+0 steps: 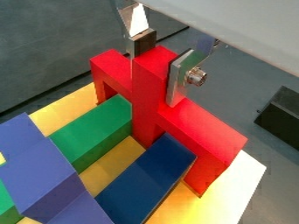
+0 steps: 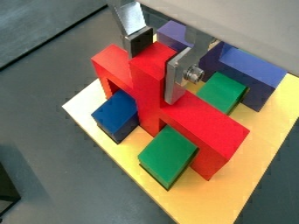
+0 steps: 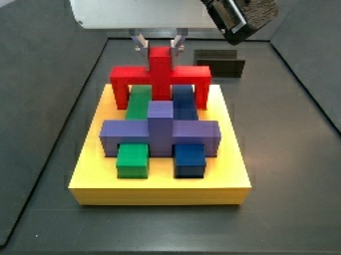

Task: Pick up the red object. Move up. Move to above the board. Insert the red object.
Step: Insert the red object.

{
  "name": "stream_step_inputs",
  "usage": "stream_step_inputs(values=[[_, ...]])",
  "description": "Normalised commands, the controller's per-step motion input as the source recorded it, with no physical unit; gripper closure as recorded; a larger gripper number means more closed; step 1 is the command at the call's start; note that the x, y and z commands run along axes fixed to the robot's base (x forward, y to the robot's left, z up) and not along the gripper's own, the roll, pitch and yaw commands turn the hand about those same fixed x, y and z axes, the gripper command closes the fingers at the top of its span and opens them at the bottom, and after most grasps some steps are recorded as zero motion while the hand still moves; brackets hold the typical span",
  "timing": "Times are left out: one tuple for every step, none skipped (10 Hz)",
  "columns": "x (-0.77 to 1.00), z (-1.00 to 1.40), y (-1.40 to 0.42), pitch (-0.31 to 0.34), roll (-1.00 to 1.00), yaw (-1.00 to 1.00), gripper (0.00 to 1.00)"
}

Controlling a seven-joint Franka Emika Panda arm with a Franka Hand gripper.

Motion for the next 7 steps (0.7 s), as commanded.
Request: stream_step_inputs(values=[[0.0, -0.42, 0.0, -0.153, -0.03, 0.0, 1.0], [-0.01, -0.49, -0.03, -0.199, -0.1, 0.0, 1.0], [0.0, -0.48, 0.0, -0.179, -0.12, 0.0, 1.0], [0.0, -0.47, 0.05, -0.137, -0.05, -0.03, 1.0], [0.0, -0.39, 0.05, -0.12, -0.03, 0.0, 1.0], [0.0, 0.0, 0.0, 0.0, 0.01, 0.0, 1.0], [0.0, 0.0, 0.0, 0.0, 0.0, 0.0, 1.0]])
